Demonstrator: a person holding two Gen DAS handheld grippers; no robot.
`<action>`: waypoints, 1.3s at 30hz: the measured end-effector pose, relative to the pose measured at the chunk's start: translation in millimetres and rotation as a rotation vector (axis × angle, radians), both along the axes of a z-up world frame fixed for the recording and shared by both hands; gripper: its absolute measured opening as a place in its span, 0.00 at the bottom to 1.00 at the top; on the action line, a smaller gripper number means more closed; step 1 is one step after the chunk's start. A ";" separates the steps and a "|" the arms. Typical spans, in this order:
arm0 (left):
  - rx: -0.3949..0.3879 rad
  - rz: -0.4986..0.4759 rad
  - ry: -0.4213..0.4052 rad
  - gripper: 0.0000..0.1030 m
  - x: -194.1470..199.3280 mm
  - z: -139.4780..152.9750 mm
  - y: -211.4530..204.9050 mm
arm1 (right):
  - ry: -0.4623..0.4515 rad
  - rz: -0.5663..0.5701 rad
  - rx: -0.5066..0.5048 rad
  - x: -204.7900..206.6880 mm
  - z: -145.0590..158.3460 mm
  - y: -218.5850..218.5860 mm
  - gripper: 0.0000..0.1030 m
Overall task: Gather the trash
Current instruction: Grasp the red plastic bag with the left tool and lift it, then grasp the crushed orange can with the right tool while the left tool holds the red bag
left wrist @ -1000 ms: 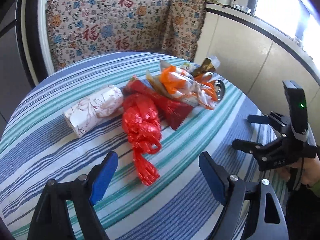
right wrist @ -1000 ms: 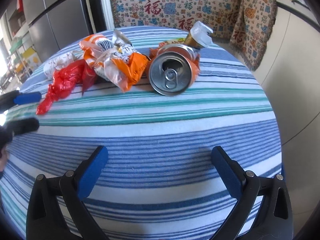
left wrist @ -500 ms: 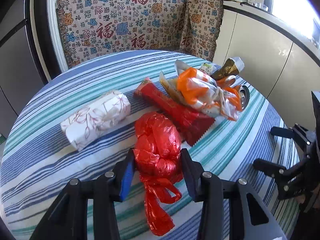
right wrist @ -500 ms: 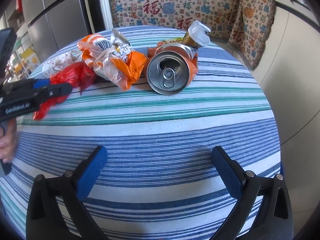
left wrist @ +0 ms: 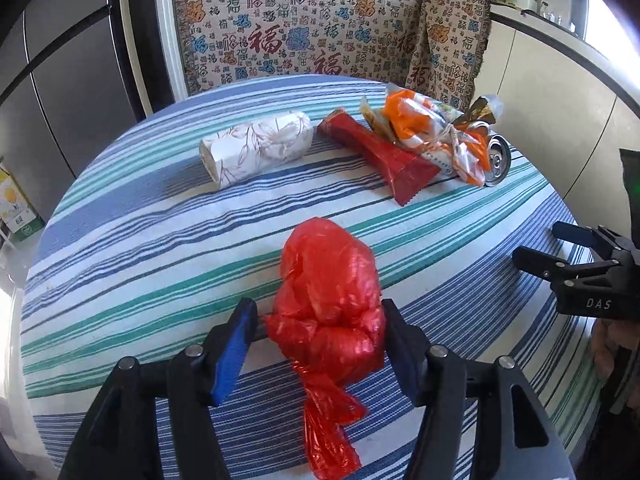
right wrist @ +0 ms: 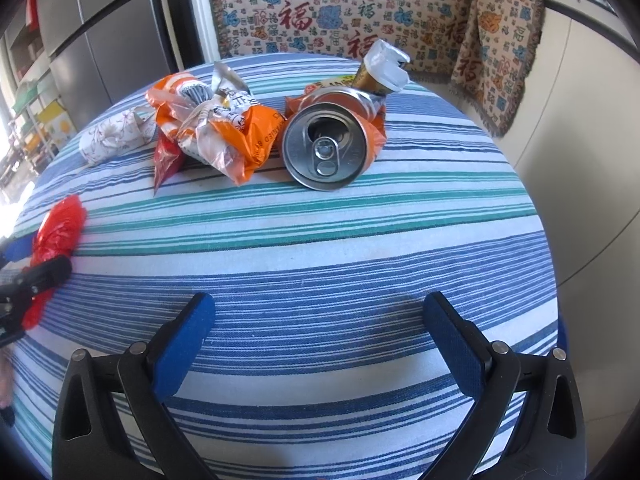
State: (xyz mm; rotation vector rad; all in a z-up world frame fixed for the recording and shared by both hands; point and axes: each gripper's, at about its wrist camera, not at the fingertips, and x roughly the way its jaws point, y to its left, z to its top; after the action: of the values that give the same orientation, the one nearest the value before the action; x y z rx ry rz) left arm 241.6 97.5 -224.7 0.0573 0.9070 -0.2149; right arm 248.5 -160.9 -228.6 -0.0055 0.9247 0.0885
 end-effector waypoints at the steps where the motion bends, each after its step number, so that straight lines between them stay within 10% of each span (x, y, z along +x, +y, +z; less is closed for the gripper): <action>1: 0.011 0.009 -0.002 0.62 0.6 -1.3 -0.1 | 0.000 -0.011 0.003 0.3 0.1 -2.0 1.00; 14: 0.028 0.016 -0.016 0.63 -0.6 -2.5 -0.8 | -0.028 -0.097 0.133 32.5 9.6 -30.5 0.89; 22: 0.028 0.017 -0.016 0.63 -0.8 -2.3 -2.2 | -0.077 -0.017 -0.052 73.5 19.1 7.5 0.87; 25: 0.028 0.017 -0.016 0.63 -0.6 -2.2 -2.5 | -0.099 0.002 -0.063 77.8 20.7 9.2 0.67; 39: 0.029 0.020 -0.016 0.63 -0.9 -2.1 -3.5 | -0.111 0.112 0.077 -52.7 19.5 8.7 0.67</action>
State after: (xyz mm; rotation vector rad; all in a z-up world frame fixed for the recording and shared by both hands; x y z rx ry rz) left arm 240.7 94.0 -226.8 0.0767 0.8949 -0.1822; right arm 195.8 -152.2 -209.1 0.0093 0.8092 0.2251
